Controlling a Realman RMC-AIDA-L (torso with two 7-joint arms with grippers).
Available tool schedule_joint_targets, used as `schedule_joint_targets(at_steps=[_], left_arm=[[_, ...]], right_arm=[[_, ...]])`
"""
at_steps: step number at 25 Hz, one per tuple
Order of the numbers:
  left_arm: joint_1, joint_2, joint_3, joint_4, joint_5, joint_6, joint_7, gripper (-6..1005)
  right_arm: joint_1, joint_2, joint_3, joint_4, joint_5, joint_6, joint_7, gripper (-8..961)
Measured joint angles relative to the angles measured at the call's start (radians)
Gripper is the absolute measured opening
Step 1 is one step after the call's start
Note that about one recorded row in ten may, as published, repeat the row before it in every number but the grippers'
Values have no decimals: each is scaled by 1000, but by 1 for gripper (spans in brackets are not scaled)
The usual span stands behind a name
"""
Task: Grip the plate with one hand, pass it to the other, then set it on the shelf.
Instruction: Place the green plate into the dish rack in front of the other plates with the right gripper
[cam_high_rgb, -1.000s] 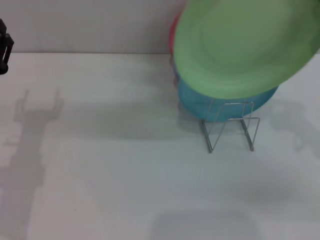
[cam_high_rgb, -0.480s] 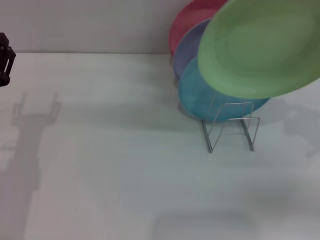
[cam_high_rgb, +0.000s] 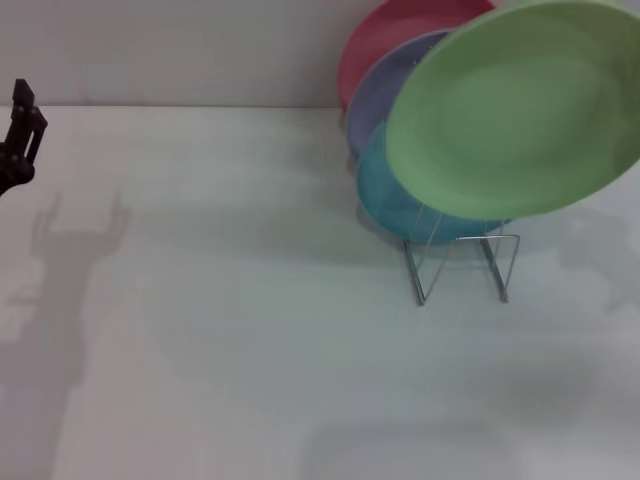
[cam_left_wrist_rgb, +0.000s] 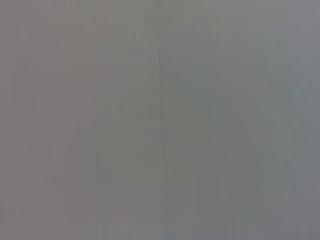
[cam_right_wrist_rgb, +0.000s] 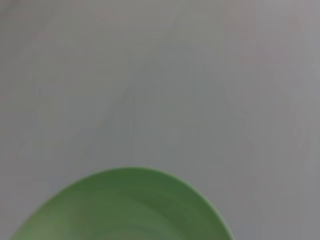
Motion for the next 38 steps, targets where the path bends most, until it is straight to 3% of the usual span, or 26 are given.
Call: schedule_joint_targets(at_steps=[18, 38], left_arm=[[11, 2, 43, -2, 8, 4, 0, 806], [13, 2, 48, -2, 8, 1, 0, 806]], right_arm=[[27, -3, 90, -13, -121, -11, -2, 20], [47, -1, 105, -14, -240, -103, -4, 43]])
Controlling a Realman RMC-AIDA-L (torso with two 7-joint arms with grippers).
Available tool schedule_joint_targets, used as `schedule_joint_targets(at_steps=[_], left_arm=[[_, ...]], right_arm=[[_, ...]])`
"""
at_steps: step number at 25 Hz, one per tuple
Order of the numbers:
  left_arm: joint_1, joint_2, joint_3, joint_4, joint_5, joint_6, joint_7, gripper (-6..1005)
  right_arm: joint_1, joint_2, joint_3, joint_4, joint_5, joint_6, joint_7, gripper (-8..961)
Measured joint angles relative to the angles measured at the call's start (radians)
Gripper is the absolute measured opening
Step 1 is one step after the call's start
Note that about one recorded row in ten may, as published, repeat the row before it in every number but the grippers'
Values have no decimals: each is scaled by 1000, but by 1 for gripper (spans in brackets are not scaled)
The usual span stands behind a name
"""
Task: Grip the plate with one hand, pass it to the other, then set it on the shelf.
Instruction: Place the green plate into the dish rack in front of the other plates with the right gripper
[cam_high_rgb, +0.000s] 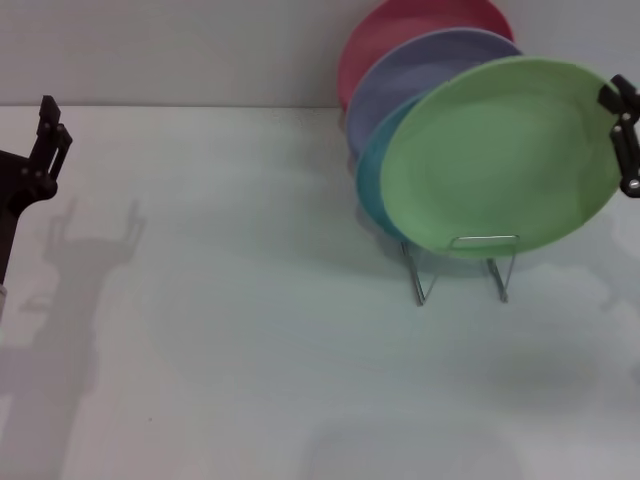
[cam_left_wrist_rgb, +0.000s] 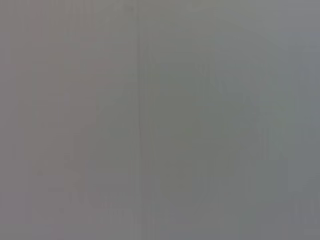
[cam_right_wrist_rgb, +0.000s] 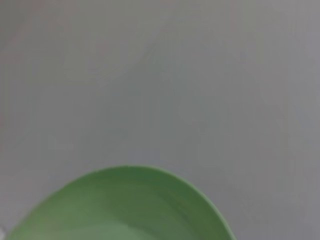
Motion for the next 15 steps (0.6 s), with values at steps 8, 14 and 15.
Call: schedule_joint_targets(at_steps=[8, 14, 15], left_arm=[[-11, 0, 1, -3, 0, -2, 0, 806], [-13, 0, 1, -8, 0, 2, 0, 806], [-13, 0, 1, -8, 0, 2, 0, 806]], right_arm=[[17, 5, -13, -18, -38, -46, 0, 67], [24, 4, -14, -36, -44, -49, 0, 86], [30, 3, -15, -48, -52, -49, 0, 89]])
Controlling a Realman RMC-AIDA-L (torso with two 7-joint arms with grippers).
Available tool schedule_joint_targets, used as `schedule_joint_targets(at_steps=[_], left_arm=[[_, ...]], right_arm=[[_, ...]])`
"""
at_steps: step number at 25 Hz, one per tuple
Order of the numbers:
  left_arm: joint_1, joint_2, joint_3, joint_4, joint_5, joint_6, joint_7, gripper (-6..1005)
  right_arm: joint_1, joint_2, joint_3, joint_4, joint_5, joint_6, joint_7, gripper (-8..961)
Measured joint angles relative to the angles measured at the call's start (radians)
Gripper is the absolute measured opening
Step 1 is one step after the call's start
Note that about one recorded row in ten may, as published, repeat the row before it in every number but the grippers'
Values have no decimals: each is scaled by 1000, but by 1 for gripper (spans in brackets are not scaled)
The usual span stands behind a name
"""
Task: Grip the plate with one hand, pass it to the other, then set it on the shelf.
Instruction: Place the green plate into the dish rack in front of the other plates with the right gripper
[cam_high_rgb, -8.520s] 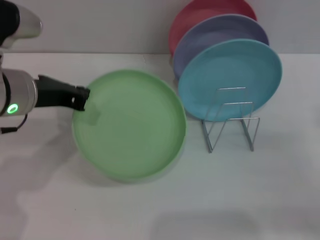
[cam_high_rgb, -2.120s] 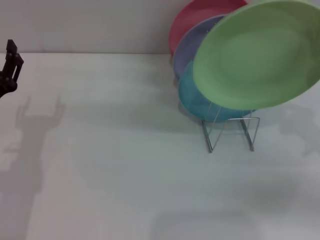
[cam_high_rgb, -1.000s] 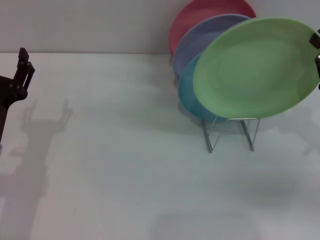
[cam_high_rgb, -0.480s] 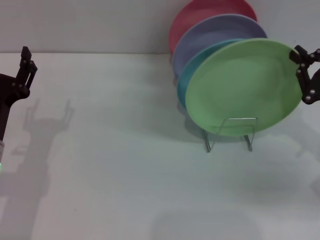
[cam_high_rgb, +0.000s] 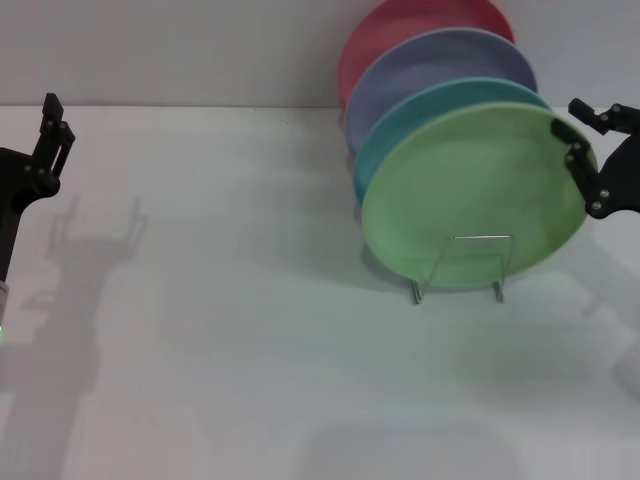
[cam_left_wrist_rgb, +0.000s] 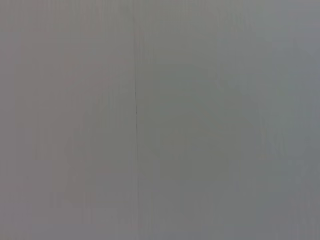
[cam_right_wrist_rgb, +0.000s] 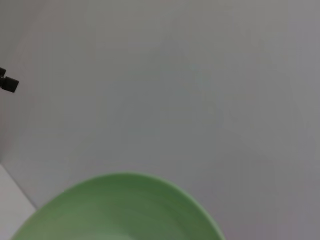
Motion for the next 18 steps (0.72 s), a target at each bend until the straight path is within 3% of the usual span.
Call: schedule_joint_targets(at_steps=[5, 10, 18], left_arm=[[-1, 0, 0, -4, 0, 1, 0, 805], [2, 0, 0, -4, 0, 1, 0, 805], [3, 1, -1, -5, -2, 21, -1, 805]], right_arm=[[6, 1, -15, -4, -23, 0, 0, 104], [7, 1, -25, -12, -36, 2, 1, 279], [6, 6, -35, -42, -30, 34, 1, 734]])
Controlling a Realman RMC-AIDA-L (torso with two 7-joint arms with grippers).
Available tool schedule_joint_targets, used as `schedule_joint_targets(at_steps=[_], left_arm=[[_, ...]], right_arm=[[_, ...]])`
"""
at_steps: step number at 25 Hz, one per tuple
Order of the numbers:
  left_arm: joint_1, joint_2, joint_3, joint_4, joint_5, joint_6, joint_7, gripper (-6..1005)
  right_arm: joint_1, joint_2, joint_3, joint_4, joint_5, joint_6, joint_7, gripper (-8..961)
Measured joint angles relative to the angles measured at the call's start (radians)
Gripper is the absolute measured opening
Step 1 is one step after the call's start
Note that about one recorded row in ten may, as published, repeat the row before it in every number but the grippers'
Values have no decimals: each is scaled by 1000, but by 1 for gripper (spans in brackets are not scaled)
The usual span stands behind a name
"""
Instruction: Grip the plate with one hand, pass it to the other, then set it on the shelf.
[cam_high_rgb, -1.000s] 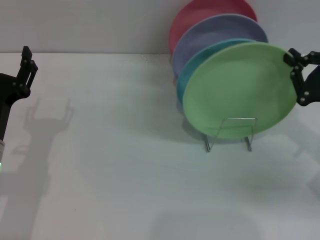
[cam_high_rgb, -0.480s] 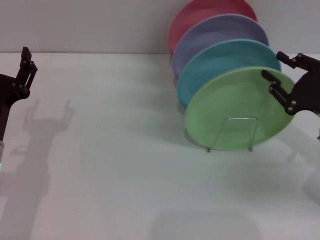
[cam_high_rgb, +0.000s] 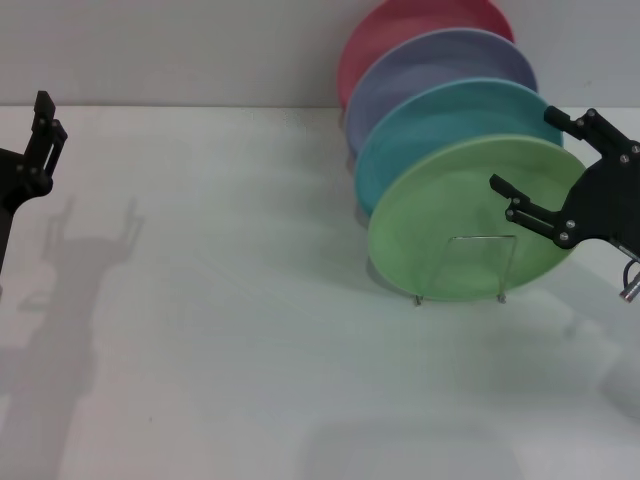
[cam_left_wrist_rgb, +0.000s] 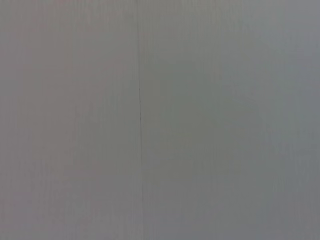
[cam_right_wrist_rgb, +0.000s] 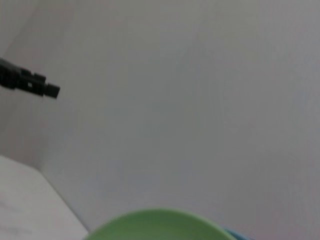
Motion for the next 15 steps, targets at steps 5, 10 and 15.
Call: schedule_joint_targets(at_steps=[5, 10, 15], left_arm=[[-1, 0, 0, -1, -1, 0, 0, 805], [-4, 0, -7, -18, -4, 5, -1, 805], [-13, -3, -9, -72, -11, 34, -1, 805]], right_arm=[[-13, 4, 12, -10, 59, 76, 0, 789], [-55, 9, 13, -58, 314, 188, -1, 811], [-86, 11, -9, -236, 878, 224, 51, 811]])
